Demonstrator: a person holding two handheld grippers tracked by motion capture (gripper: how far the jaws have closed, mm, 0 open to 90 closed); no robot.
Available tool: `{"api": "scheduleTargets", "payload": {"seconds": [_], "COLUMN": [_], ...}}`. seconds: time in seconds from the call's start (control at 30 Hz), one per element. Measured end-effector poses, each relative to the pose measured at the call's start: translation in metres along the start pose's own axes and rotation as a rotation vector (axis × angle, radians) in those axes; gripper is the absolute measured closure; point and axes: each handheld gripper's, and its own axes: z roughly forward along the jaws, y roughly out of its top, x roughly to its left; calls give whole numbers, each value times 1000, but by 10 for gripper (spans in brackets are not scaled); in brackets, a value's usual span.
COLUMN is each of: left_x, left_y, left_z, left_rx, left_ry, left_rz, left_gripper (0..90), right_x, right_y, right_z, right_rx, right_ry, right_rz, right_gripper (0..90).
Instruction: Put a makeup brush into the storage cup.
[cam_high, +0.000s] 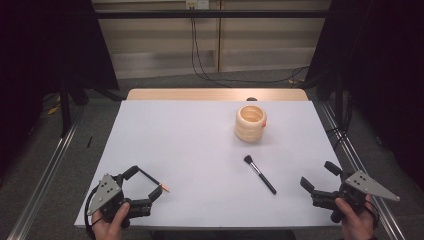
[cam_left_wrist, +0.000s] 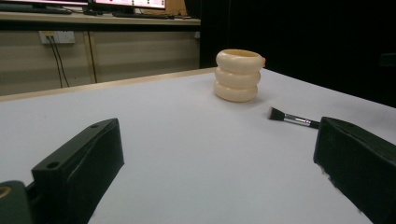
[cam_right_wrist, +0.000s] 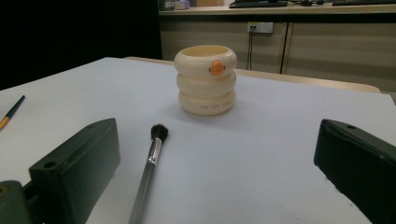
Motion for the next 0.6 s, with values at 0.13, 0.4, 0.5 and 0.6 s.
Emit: {"api": "scheduleTargets", "payload": {"seconds": [0.13,0.4,0.5,0.6], "left_x": [-1,1,1,1], "left_y": [0,1,1,2], "left_z": [0,0,0,-1], "left_rx": [-1,11,16,14], "left_ry": [-1,9,1,-2], "left_rz": [-1,15,17,17], "left_gripper": [16,15,15,15], "right_x": [0,-1,-1,-2], "right_y": [0,-1,-1,-1], "right_z": [0,3,5,6], "right_rx": [-1,11,6,11], "right_ry": [1,16,15,26], "right_rz": [4,-8,7,-2], "right_gripper": [0,0,0,0]}}
